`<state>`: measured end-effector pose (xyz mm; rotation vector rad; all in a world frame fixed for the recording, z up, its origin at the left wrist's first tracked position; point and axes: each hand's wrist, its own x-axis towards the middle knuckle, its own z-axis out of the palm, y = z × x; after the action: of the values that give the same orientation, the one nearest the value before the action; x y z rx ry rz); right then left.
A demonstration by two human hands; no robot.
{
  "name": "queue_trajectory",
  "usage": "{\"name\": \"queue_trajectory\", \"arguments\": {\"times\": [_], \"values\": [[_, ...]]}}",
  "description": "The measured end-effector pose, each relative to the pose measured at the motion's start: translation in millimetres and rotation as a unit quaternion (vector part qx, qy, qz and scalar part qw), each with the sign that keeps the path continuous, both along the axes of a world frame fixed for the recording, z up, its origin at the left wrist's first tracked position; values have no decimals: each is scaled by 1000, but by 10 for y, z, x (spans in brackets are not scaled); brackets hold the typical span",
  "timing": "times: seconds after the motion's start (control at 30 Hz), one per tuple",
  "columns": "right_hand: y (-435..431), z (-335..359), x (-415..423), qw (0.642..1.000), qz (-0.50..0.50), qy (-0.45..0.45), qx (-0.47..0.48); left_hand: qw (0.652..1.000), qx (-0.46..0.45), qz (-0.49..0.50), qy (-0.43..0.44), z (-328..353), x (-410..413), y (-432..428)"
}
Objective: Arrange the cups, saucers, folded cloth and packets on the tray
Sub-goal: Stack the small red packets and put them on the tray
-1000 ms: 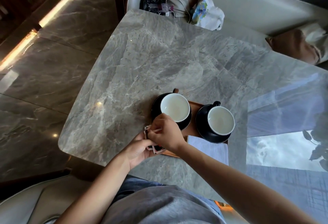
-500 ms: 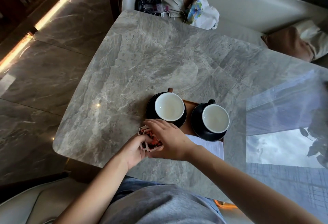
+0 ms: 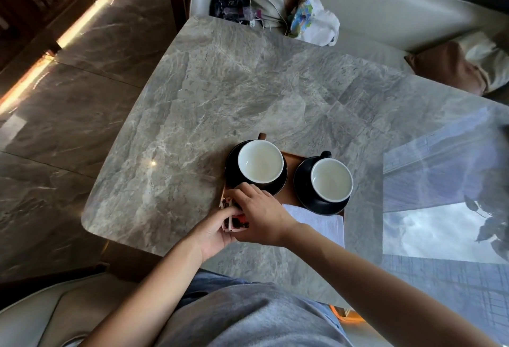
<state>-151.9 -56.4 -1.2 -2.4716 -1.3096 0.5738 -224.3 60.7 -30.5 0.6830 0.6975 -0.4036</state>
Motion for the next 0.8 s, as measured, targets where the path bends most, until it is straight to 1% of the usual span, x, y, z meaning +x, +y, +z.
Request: {"name": "queue_trajectory", "arguments": {"times": [0.1,0.23,0.37,0.5,0.63,0.8], "values": [[-26,45,-2,1000,-2,25,16,998,-56,-12,7,-23,-40,69],[-32,129,-36,998,11,52,30,995,-83,-42,27,-34,-57,60],[-62,203,-46,996,14,82,40,993,-105,-42,20,-9,-36,5],[-100,251,-60,998,36,47,34,991,-126,-47,-6,18,-47,-47],[-140,288,-56,997,46,42,46,986,-158,-38,-38,40,-89,-52],[-173,305,-72,996,73,35,32,983,-167,-47,-60,38,-119,-74]]}}
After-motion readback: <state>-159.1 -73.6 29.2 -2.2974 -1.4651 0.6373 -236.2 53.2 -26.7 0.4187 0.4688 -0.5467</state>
